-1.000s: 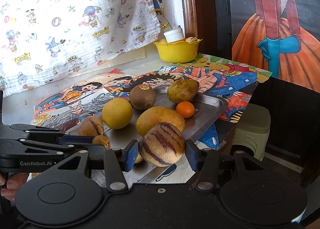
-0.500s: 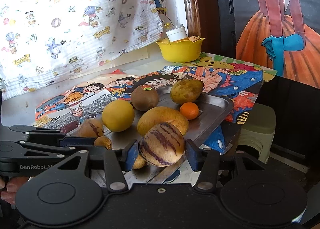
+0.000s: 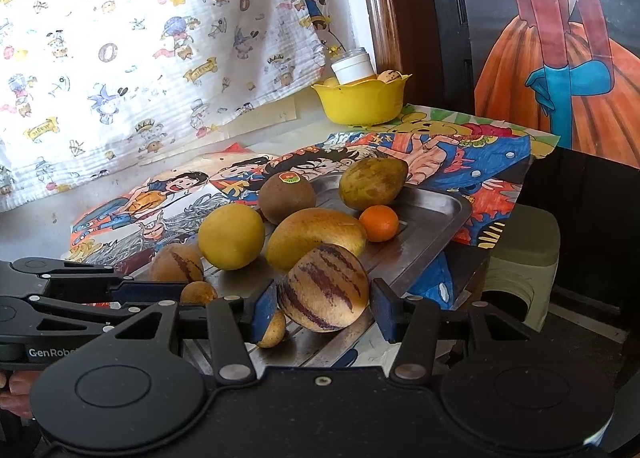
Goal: Organize fruits
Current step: 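Lower the nut onto the tray and open the left gripper while the right releases the melon, then lift both tools away from the tray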
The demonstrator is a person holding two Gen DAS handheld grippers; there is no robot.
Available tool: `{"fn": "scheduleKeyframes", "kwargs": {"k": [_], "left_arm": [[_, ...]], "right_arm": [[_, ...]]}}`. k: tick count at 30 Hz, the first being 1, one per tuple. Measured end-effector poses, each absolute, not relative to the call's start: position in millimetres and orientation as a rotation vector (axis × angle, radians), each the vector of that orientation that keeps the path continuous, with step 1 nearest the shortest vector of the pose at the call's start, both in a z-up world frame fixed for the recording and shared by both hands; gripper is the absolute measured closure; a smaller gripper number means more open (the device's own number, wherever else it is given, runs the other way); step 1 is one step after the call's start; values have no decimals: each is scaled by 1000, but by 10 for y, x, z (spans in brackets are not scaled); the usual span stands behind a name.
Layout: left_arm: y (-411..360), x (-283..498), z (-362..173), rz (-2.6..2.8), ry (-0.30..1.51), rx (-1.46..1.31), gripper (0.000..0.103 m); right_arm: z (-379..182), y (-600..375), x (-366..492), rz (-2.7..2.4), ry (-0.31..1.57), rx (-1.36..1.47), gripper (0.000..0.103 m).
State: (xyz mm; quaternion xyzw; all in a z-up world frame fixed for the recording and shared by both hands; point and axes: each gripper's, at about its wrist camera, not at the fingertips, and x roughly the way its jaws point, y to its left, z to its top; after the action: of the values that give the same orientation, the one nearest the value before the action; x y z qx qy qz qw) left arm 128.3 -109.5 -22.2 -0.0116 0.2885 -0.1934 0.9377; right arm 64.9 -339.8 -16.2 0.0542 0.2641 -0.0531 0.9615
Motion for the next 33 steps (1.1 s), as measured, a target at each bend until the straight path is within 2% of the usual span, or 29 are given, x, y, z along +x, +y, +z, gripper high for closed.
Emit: {"fn": "scheduleKeyframes", "kwargs": {"k": [16, 21, 23, 27, 31, 33], "left_arm": [[-1117, 1226, -207, -406, 591, -19, 70], [-1111, 1194, -175, -406, 585, -26, 67], [-1107, 1171, -147, -406, 576, -29, 63], [-1090, 1107, -74, -394, 547, -38, 50], [-1049, 1057, -2, -381, 525, -57, 44], [-1024, 1034, 30, -367, 518, -63, 36]], "right_arm": [[-152, -3445, 550, -109, 518, 147, 50], [-109, -3441, 469, -123, 491, 158, 43], [-85, -3436, 435, -132, 481, 161, 40], [-28, -3413, 363, -148, 461, 155, 35], [29, -3371, 290, -165, 442, 142, 29], [52, -3342, 257, -171, 434, 134, 26]]}}
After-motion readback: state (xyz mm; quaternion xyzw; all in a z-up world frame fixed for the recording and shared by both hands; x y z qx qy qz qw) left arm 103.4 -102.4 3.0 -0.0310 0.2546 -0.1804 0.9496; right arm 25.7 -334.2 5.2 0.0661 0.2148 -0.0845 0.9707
